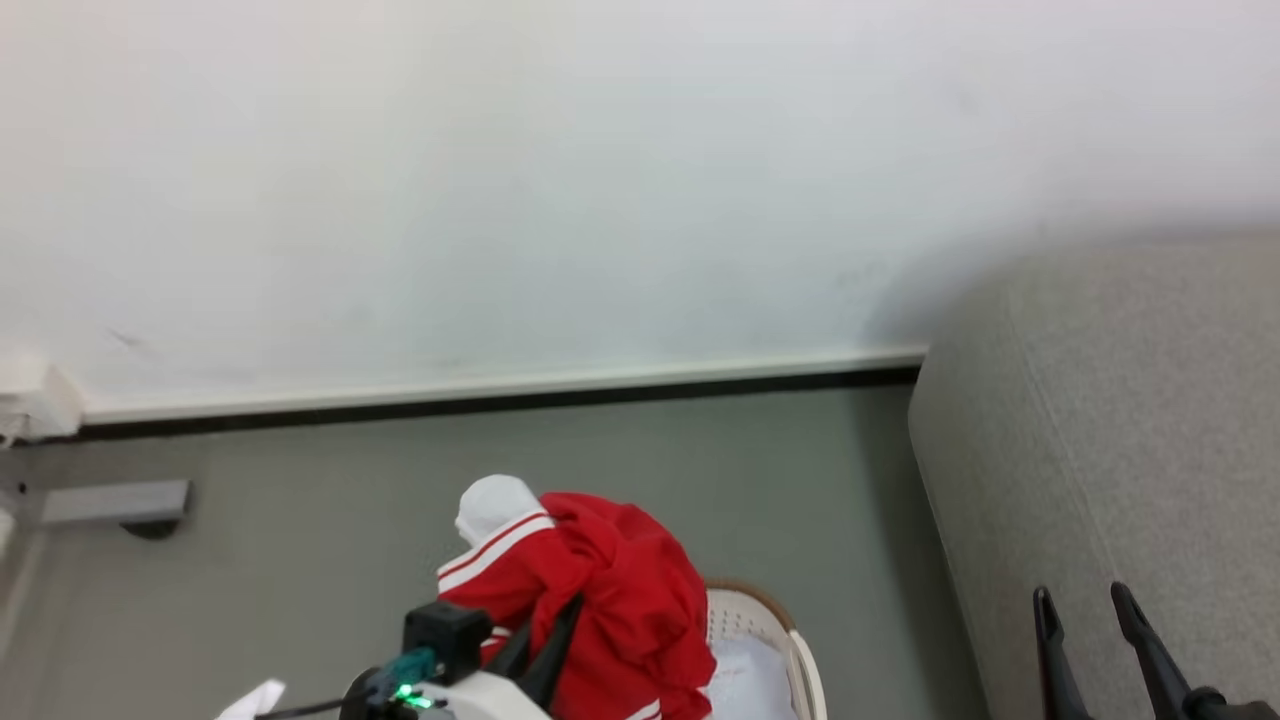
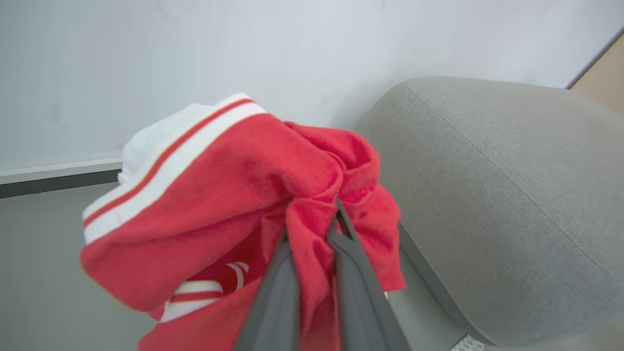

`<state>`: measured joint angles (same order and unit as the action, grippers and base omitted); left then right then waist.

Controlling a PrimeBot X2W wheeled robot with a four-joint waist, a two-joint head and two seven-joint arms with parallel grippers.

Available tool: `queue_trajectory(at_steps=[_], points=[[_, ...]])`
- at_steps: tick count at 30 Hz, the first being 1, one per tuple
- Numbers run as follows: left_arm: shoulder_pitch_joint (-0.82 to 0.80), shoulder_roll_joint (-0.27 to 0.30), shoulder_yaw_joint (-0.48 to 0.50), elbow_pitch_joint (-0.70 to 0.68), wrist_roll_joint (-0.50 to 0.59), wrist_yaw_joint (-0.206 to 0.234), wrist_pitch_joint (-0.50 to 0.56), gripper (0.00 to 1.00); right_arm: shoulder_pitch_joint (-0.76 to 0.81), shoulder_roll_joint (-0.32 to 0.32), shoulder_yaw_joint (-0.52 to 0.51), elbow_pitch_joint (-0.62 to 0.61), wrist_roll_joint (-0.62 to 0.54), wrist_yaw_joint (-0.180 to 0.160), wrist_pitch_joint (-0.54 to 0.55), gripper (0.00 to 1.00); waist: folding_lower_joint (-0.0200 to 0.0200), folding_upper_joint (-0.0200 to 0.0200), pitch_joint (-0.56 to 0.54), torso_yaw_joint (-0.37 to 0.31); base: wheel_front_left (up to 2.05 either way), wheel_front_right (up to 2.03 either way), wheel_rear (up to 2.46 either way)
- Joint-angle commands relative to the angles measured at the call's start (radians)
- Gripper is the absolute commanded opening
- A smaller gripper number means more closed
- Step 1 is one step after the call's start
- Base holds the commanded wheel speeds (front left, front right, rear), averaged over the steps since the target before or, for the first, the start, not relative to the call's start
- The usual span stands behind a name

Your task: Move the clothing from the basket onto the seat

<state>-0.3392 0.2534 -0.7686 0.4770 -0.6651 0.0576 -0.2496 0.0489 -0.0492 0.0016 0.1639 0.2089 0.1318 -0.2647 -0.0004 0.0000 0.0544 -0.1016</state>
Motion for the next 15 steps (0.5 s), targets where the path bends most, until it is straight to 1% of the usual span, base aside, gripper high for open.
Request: queue_trajectory(at_steps=[1,5,8,12,15], points=[[0.026,0.015,0.011,-0.033,-0.013,0.017,-0.008,0.0,0.019,-0.003,0.0,0.0,-0.013,-0.002,0.0,1.0,0.0004,0.0,-0.049,0.021,0.0,0.0,0.0],[0.083,0.051,0.057,-0.142,-0.014,0.07,-0.012,0.0,0.039,-0.003,-0.002,-0.013,-0.019,-0.002,0.0,1.0,0.0004,0.0,-0.071,0.023,0.0,0.0,0.0],[0.12,0.073,0.085,-0.212,-0.008,0.099,-0.015,0.0,0.05,-0.003,0.002,-0.02,-0.03,-0.002,0.0,1.0,0.0004,0.0,-0.087,0.024,0.0,0.0,0.0],[0.154,0.102,0.102,-0.278,0.008,0.117,-0.015,0.0,0.067,-0.01,0.009,-0.035,-0.046,-0.002,0.0,1.0,0.0004,0.0,-0.103,0.033,0.0,0.0,0.0],[0.152,0.117,0.099,-0.312,0.017,0.119,-0.011,0.0,0.069,-0.025,0.028,-0.047,-0.055,-0.002,0.0,1.0,0.0004,0.0,-0.107,0.041,0.0,0.0,0.0]])
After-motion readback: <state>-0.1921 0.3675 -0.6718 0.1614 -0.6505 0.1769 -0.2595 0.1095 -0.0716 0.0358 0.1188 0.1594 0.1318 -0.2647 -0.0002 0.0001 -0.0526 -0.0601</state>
